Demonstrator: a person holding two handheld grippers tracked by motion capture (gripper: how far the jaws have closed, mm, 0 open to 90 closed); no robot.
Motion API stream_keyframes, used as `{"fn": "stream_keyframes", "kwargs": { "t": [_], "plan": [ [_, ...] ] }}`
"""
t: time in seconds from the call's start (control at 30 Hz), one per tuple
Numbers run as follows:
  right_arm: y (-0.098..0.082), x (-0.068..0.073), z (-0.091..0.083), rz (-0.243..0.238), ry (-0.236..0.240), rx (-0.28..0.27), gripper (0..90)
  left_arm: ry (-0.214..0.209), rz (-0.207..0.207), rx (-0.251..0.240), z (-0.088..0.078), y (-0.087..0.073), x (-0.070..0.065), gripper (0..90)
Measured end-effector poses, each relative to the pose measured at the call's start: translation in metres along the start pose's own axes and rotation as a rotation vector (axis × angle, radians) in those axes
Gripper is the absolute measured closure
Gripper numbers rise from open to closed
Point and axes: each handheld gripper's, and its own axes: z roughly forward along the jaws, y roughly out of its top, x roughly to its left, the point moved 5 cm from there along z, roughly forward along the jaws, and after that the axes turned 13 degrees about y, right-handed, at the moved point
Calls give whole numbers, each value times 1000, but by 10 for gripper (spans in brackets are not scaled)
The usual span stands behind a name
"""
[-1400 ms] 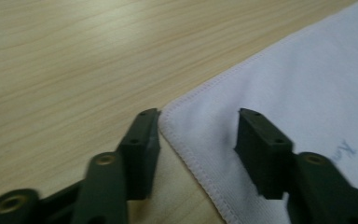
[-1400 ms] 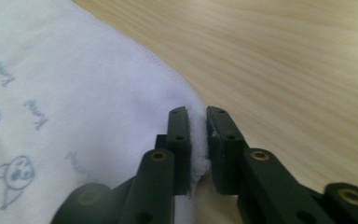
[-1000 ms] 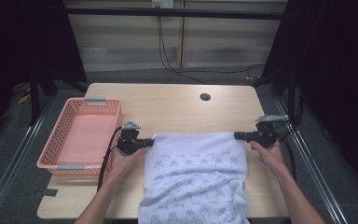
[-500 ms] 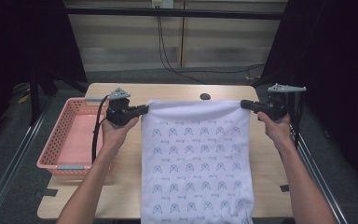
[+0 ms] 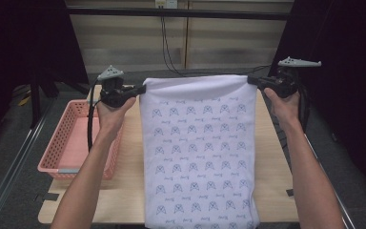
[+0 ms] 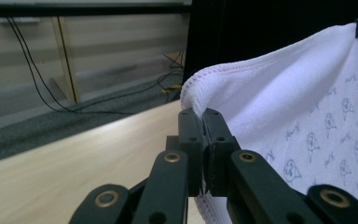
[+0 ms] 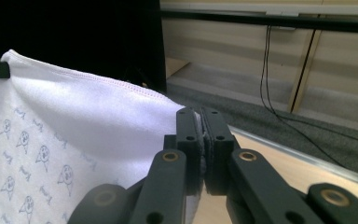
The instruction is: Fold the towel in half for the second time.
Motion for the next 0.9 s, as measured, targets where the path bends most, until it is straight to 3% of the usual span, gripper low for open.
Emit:
{"fn": "stream_keyframes", "kwargs": {
  "t": [0.23, 0.4, 0.53, 0.6, 0.67, 0.9],
  "plan": [
    [33, -5, -8, -19, -36, -41, 871, 5, 40, -46, 1, 37, -5, 877],
    [53, -7, -18, -29, -65, -85, 872, 2, 44, -93, -1, 64, -9, 877],
    [65, -7, -24, -40, -88, -103, 872, -2, 40, -115, 0, 74, -12, 877],
    [65, -6, -25, -41, -87, -105, 872, 1, 42, -99, 3, 68, -13, 877],
    [56, -6, -23, -33, -79, -97, 872, -5, 47, -64, 9, 52, -13, 877],
    [-3, -5, -14, 9, -23, -25, 872, -44, 44, 17, 10, -2, -21, 876]
  ]
}}
